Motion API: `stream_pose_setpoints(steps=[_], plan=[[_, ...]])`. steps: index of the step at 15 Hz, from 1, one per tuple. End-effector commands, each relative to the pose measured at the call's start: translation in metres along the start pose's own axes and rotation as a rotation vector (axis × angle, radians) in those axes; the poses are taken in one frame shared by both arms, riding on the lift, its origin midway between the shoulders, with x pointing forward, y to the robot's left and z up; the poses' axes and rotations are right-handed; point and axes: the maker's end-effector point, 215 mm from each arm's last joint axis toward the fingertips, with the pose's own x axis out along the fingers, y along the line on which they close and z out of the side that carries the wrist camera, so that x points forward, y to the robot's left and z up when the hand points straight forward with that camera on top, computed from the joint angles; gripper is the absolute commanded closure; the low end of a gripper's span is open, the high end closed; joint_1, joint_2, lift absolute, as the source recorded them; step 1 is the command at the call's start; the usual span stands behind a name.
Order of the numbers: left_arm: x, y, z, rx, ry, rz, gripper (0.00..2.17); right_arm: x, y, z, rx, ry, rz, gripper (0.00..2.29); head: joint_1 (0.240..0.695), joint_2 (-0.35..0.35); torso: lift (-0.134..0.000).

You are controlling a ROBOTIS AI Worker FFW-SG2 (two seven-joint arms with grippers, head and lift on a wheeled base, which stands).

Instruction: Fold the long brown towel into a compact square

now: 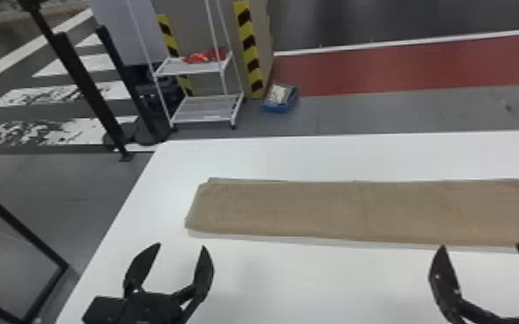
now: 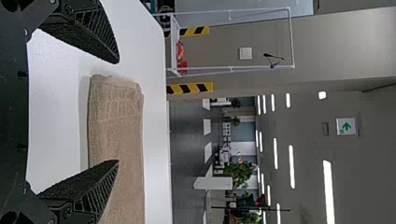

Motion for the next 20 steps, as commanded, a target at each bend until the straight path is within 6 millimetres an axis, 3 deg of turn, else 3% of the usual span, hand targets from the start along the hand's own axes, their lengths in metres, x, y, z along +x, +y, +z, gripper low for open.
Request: stream_pose_setpoints(steps=[1, 18, 20], plan=[[0.0, -0.001, 0.0, -0.002, 0.002, 0.001, 0.13, 0.001, 0.0, 0.0, 0.002, 0.001, -0.001, 0.09, 0.695, 0.269, -0.126], [0.0, -0.004, 0.006, 0.003, 0.0, 0.002, 0.14, 0.001, -0.006, 0.006, 0.02, -0.007, -0.013, 0.09, 0.695, 0.26, -0.126], [0.005, -0.001, 0.017, 0.006, -0.019, 0.009, 0.15, 0.001, -0.006, 0.007, 0.023, -0.008, -0.013, 0.09, 0.695, 0.255, -0.126]])
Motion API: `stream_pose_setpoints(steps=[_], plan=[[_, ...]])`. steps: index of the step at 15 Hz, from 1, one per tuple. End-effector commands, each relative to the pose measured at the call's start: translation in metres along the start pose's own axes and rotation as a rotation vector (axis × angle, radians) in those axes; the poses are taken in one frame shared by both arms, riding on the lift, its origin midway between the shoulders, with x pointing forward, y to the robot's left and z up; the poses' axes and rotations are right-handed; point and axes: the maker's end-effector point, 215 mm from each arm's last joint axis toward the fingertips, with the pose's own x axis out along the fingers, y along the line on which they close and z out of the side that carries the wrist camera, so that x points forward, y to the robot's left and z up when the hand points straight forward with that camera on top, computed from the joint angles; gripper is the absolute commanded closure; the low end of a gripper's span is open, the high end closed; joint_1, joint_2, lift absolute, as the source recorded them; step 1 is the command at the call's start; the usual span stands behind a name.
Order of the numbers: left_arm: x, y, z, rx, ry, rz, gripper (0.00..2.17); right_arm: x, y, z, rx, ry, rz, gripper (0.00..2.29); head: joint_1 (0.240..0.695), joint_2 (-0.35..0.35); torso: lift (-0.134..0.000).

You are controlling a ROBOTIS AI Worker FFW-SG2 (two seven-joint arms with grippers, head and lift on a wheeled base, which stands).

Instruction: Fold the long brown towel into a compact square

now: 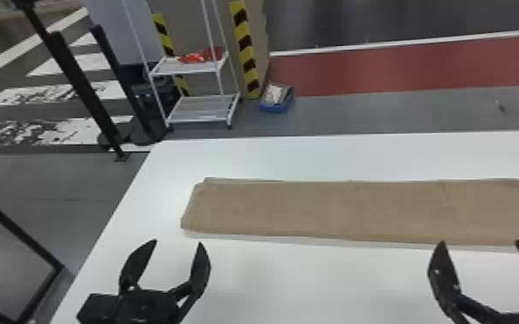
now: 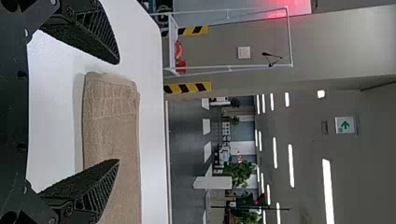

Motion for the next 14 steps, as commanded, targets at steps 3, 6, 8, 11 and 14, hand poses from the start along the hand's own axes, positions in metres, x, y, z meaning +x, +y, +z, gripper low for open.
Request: stream_pose_setpoints(steps=[3, 6, 8, 11, 14], plan=[[0.038, 0.027, -0.001, -0.012, 0.096, -0.006, 0.15, -0.001, 0.0, -0.006, 0.004, 0.016, -0.001, 0.09, 0.695, 0.256, -0.126], [0.07, 0.049, -0.02, -0.102, 0.278, -0.038, 0.15, 0.0, 0.001, -0.014, 0.008, 0.033, 0.001, 0.09, 0.695, 0.272, -0.126], [0.095, 0.058, -0.016, -0.111, 0.295, -0.029, 0.15, 0.001, 0.001, -0.018, 0.01, 0.045, 0.001, 0.09, 0.695, 0.29, -0.126], [0.132, 0.061, -0.025, -0.184, 0.381, -0.055, 0.15, 0.001, 0.001, -0.025, 0.006, 0.066, 0.003, 0.09, 0.695, 0.306, -0.126], [0.153, 0.068, -0.031, -0.185, 0.451, -0.069, 0.15, 0.004, 0.005, -0.029, 0.004, 0.079, 0.013, 0.09, 0.695, 0.301, -0.126]])
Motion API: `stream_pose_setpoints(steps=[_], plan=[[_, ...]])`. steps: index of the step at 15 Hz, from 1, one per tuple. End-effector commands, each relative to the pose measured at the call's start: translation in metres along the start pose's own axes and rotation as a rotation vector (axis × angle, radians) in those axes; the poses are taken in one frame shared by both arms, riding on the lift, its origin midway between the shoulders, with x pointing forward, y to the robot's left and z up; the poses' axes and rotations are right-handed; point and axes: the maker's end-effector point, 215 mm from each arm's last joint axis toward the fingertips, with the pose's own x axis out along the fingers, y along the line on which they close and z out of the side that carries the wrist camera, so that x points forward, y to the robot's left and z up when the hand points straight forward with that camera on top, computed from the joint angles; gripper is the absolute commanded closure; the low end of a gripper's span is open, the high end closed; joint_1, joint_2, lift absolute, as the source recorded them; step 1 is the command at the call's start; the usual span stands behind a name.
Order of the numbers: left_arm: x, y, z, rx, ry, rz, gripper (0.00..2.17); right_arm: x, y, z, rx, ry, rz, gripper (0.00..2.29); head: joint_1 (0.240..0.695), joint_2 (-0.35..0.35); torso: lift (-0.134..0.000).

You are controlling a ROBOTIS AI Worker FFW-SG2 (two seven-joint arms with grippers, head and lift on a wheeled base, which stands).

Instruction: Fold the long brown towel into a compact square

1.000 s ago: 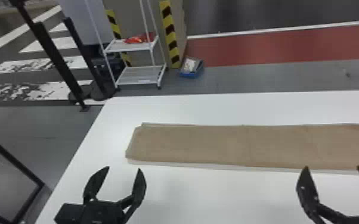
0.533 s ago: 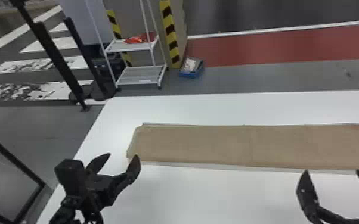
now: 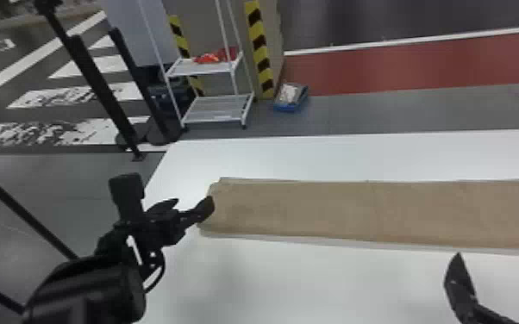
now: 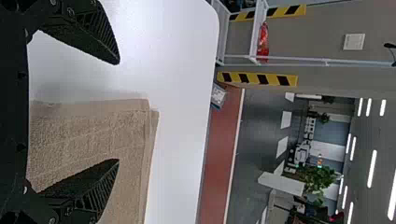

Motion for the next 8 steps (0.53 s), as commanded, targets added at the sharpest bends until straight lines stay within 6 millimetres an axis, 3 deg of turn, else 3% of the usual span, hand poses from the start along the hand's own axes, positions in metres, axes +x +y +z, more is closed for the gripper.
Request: stream_pose_setpoints(steps=[1, 4, 8], plan=[[0.017, 0.007, 0.0, 0.004, 0.053, 0.008, 0.15, 0.001, 0.003, -0.001, -0.002, 0.004, 0.008, 0.09, 0.695, 0.303, -0.126], [0.022, 0.012, -0.017, -0.012, 0.129, -0.009, 0.15, 0.001, 0.005, -0.003, -0.009, 0.011, 0.018, 0.09, 0.695, 0.307, -0.126], [0.032, 0.001, -0.033, -0.029, 0.177, -0.042, 0.15, 0.004, 0.006, -0.01, -0.015, 0.025, 0.025, 0.09, 0.695, 0.31, -0.126]])
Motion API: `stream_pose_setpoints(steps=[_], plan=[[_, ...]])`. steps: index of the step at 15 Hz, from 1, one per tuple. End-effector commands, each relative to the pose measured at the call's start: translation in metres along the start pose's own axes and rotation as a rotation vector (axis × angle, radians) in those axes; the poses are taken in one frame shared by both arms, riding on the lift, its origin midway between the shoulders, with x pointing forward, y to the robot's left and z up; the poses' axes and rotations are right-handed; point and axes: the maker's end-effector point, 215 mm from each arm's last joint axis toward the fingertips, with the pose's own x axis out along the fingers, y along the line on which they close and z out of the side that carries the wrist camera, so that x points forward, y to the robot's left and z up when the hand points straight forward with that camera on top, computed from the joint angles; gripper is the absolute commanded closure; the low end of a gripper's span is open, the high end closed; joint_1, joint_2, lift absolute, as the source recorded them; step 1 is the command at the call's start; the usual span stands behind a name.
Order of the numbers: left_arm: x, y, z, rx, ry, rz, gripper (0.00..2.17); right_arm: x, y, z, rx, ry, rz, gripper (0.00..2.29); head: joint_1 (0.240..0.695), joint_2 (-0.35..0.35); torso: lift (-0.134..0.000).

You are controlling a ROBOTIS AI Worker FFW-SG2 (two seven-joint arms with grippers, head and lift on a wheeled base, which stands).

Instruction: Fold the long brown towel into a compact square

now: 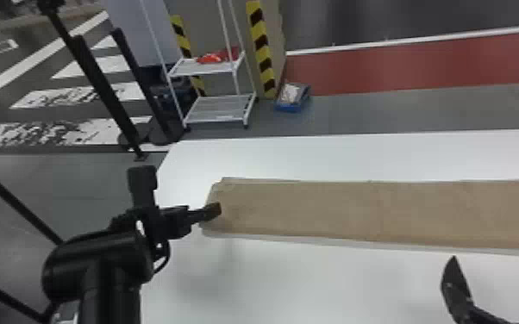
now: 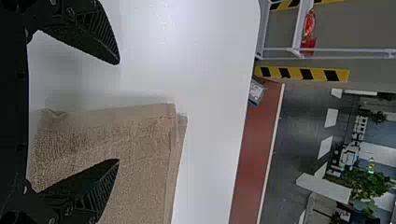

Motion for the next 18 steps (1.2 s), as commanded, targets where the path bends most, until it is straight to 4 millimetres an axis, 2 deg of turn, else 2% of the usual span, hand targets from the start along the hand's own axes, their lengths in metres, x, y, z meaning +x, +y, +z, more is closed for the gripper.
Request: stream_pose_setpoints(steps=[1, 2, 3, 6, 7, 8, 9, 10, 15, 18], plan=[[0.008, -0.009, -0.006, 0.0, 0.021, -0.025, 0.15, 0.003, 0.001, -0.004, 0.0, 0.007, 0.002, 0.09, 0.695, 0.307, -0.126], [0.01, -0.012, -0.01, 0.001, 0.03, -0.032, 0.15, 0.004, 0.001, -0.004, -0.001, 0.007, 0.002, 0.09, 0.695, 0.302, -0.126], [0.01, -0.016, -0.011, 0.003, 0.033, -0.053, 0.26, 0.005, 0.001, -0.007, -0.002, 0.012, 0.003, 0.09, 0.695, 0.299, -0.126], [0.008, -0.029, -0.013, 0.013, 0.042, -0.123, 0.76, 0.007, 0.002, -0.01, -0.002, 0.018, 0.006, 0.09, 0.695, 0.277, -0.126], [0.008, -0.03, -0.014, 0.015, 0.045, -0.127, 1.15, 0.008, 0.002, -0.011, -0.002, 0.018, 0.006, 0.09, 0.695, 0.273, -0.126], [0.008, -0.031, -0.015, 0.012, 0.045, -0.128, 1.63, 0.009, 0.002, -0.01, -0.002, 0.016, 0.005, 0.09, 0.695, 0.27, -0.126], [0.008, -0.03, -0.015, 0.012, 0.044, -0.121, 2.0, 0.01, 0.002, -0.011, -0.002, 0.018, 0.005, 0.09, 0.695, 0.269, -0.126], [0.007, -0.028, -0.015, 0.016, 0.044, -0.115, 2.08, 0.01, 0.002, -0.012, -0.003, 0.019, 0.006, 0.09, 0.695, 0.269, -0.126], [0.001, -0.026, -0.02, 0.026, 0.056, -0.155, 2.14, 0.014, 0.002, -0.016, 0.009, 0.023, 0.007, 0.09, 0.695, 0.275, -0.126], [-0.021, -0.027, -0.001, 0.016, 0.01, -0.24, 2.14, 0.015, 0.001, -0.015, 0.01, 0.021, 0.005, 0.09, 0.695, 0.271, -0.126]])
